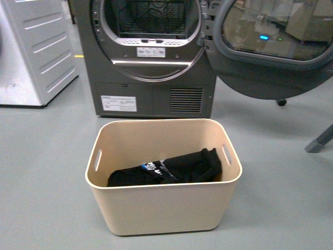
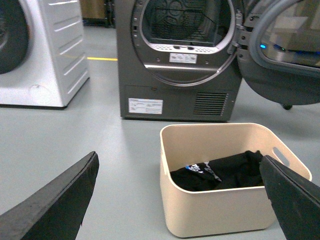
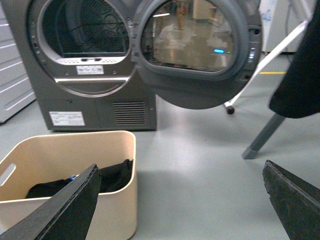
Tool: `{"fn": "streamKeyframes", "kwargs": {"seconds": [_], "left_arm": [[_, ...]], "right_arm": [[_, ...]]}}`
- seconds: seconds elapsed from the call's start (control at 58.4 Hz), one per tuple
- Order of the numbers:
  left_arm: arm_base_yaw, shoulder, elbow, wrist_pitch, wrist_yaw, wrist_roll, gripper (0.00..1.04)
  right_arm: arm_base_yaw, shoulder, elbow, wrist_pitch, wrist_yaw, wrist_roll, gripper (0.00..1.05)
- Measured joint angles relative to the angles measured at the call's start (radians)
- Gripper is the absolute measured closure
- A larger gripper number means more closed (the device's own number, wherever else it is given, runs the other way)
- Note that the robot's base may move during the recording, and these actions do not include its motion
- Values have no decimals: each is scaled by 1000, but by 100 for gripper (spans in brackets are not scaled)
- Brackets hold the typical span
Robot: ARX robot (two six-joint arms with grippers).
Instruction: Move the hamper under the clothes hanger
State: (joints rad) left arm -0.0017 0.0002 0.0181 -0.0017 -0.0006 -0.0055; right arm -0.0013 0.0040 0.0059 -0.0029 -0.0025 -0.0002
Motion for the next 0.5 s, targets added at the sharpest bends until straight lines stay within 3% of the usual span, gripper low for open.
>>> {"fn": "streamKeyframes", "kwargs": {"seconds": [0.496], "left_arm": [[1, 0, 0, 0, 1, 0, 7]], "right_arm": [[1, 0, 0, 0, 1, 0, 7]]}}
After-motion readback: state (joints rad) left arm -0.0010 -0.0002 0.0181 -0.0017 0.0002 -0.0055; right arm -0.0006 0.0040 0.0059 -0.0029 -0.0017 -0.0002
